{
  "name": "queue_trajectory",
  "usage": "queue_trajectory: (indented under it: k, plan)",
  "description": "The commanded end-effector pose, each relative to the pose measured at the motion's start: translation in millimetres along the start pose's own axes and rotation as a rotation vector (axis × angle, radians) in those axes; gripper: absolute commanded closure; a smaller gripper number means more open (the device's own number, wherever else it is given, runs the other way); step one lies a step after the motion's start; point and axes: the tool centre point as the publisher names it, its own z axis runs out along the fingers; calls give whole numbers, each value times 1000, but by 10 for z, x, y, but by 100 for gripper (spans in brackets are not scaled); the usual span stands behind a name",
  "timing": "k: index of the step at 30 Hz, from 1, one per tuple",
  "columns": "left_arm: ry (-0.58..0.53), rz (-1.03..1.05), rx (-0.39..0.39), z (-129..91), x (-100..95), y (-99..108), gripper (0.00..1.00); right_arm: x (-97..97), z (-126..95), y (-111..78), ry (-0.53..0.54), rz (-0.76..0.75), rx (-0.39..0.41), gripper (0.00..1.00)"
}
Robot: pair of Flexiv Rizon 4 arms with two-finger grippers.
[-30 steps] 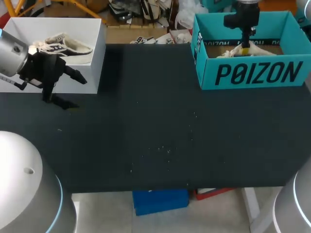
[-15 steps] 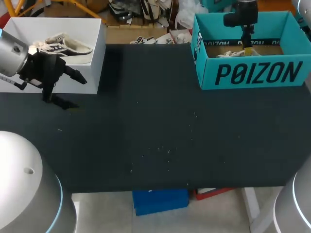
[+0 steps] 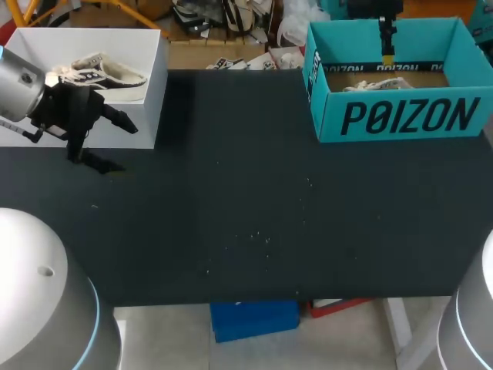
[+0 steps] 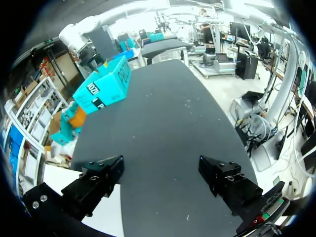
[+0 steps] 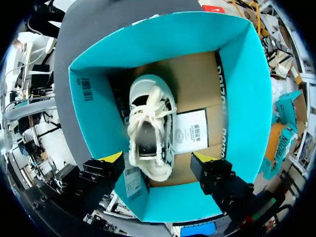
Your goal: Take the shoe out of the shoebox, open the shoe tongue, remove and reinsert the insole, then place the shoe into the shoebox
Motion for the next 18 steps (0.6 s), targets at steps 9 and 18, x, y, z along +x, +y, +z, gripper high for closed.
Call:
queue_trajectory:
  k: [9, 18]
  plan:
    - [-4, 2, 0, 7, 6, 6, 0, 1071, -453, 325, -394, 34, -46, 0]
    - [-4, 2, 0, 7, 6, 6, 0, 1726, -507, 430, -434, 42, -60, 0]
